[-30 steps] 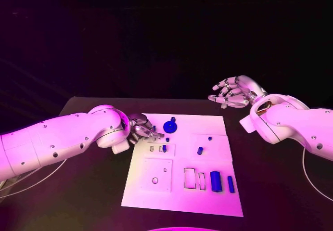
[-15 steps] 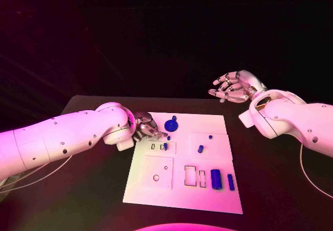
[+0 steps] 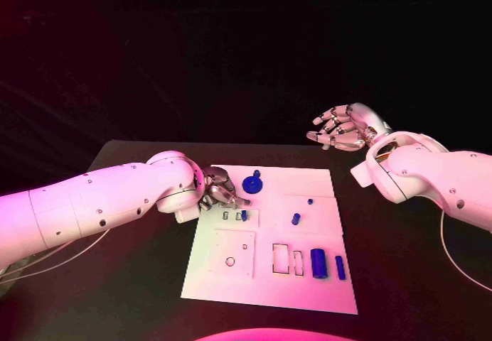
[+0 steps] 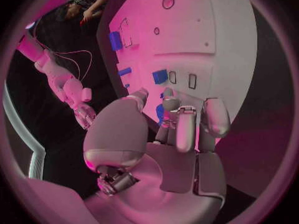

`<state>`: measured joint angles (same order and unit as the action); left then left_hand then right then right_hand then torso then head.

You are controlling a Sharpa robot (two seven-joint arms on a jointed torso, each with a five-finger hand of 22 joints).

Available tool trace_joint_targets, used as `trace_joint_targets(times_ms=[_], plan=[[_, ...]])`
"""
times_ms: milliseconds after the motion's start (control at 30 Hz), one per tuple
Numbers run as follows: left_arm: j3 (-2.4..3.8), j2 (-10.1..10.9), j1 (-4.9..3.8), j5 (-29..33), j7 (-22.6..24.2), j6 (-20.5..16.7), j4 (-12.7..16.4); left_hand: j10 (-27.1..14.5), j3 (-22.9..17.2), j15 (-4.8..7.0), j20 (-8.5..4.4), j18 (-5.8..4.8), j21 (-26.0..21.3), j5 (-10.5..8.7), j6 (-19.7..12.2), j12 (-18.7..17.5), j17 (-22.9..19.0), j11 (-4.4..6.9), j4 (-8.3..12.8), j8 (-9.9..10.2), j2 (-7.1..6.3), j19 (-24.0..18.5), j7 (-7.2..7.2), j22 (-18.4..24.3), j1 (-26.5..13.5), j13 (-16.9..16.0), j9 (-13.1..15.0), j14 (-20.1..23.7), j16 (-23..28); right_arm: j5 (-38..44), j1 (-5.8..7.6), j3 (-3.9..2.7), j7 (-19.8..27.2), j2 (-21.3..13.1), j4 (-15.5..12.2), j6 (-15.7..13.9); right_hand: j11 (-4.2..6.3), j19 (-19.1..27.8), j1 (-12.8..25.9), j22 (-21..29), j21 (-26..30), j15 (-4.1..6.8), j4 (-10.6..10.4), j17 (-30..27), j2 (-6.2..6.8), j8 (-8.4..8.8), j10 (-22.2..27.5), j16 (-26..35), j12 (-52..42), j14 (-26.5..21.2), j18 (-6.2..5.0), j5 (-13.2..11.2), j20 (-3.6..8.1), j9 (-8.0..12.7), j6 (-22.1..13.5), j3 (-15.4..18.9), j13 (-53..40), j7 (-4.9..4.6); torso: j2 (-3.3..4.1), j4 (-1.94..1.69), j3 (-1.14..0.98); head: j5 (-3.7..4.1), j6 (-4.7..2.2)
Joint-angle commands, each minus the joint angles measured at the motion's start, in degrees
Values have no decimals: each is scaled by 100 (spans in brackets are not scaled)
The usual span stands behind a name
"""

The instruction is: Assemble the parts on the task board

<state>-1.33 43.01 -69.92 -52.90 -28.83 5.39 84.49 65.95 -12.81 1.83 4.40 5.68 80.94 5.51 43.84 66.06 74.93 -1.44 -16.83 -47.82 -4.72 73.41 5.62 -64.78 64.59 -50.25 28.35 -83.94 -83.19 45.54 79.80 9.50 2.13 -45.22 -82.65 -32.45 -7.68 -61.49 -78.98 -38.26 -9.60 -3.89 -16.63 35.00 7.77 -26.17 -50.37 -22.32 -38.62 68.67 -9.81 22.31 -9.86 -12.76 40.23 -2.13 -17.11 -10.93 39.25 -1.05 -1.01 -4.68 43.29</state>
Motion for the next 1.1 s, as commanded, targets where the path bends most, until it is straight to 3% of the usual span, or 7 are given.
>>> trace_joint_targets(times_ms=[33, 333, 1100], plan=[[-4, -35, -6, -76, -23, 196, -20, 13, 34, 38, -8, -68, 38, 1, -6, -2, 570, 18, 14, -25, 32, 29, -27, -12, -19, 22, 11, -336, -46, 74, -7, 2, 130, 6, -3, 6, -37, -10, -81, 15, 34, -18, 4, 1, -8, -22, 11, 42, 36, -1, -58, 39, -35, 8, -38, -50, 17, -151, 7, 0, 1, 23, 14], [-28, -101, -5, -88, -30, 257, -84, 1, 33, 39, -9, -69, 40, 1, -10, -13, 577, 19, 17, -24, 31, 32, -28, -17, -7, 41, 13, -339, -51, 84, -19, 6, 140, 15, -11, 13, -42, -9, -97, 45, 56, -23, 1, 5, -5, -25, 17, 79, 52, -6, -57, 47, -39, 15, -49, -66, 54, -156, 9, -1, -2, 31, 52], [-101, -271, -1, -19, -23, 412, -270, -7, 25, 40, -13, -73, 49, 2, -19, -15, 602, 20, 17, -22, 41, 44, -29, -37, 29, 44, 21, -347, -70, 86, -33, 9, 101, 52, -1, 55, -54, 2, -95, 92, 95, -35, -1, 10, -5, -30, 30, 134, 72, -20, -55, 48, -50, 25, -65, -83, 106, -166, 5, -1, -1, 92, 60]])
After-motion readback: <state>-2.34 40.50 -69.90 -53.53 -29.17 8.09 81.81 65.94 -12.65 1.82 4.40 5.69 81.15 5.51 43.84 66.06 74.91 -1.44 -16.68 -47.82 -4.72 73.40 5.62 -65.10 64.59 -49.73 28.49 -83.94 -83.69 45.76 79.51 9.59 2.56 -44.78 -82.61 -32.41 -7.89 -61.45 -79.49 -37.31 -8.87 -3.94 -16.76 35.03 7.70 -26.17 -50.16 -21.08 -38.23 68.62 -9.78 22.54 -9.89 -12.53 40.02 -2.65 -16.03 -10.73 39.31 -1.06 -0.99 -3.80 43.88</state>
